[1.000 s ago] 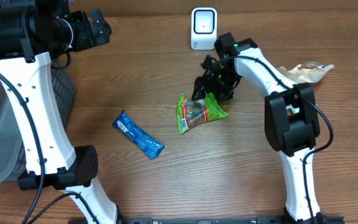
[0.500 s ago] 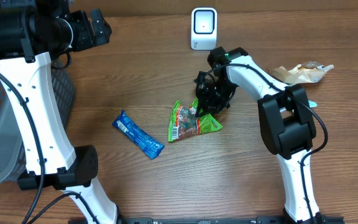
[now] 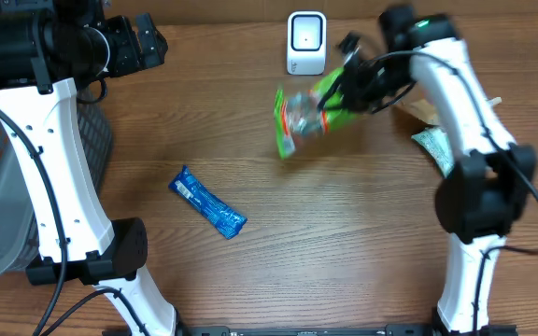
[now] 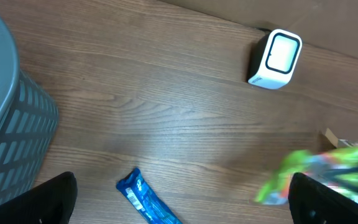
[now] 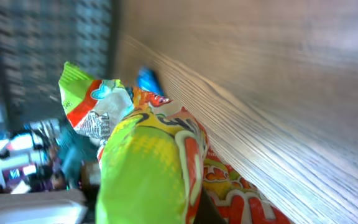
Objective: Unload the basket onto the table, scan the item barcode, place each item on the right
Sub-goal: 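Lift the green candy bag up to the white scanner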
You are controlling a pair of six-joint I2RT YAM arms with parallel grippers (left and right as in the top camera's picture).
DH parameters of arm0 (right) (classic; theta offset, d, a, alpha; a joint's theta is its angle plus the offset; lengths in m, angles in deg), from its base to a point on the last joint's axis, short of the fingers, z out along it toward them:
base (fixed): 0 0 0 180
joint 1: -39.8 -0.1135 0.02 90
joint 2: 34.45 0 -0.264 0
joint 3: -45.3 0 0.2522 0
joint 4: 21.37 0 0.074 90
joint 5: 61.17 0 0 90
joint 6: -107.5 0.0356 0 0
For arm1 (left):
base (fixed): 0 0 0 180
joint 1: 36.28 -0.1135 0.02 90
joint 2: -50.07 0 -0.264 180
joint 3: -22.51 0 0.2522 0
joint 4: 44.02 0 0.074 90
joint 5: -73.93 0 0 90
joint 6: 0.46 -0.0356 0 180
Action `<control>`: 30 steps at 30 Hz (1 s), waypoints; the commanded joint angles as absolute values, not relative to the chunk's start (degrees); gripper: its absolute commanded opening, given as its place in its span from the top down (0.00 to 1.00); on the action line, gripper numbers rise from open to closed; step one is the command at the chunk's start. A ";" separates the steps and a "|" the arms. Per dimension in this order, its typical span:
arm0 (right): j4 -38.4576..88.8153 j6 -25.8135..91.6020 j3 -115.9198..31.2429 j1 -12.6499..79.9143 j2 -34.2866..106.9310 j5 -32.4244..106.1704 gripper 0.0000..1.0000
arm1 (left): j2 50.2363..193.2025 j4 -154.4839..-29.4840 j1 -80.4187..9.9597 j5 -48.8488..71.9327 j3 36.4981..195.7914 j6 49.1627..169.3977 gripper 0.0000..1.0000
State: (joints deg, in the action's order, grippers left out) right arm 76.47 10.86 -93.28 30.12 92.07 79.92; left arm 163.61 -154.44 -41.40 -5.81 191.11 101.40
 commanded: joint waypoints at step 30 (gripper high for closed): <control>43.57 30.34 -98.92 22.39 89.47 19.68 0.96 | 164.09 -154.44 -41.51 -6.16 191.11 101.14 0.00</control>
State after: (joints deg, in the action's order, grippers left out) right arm 46.92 32.39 -98.30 26.06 88.27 40.97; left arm 163.61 -154.46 -41.40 -5.83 191.11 101.40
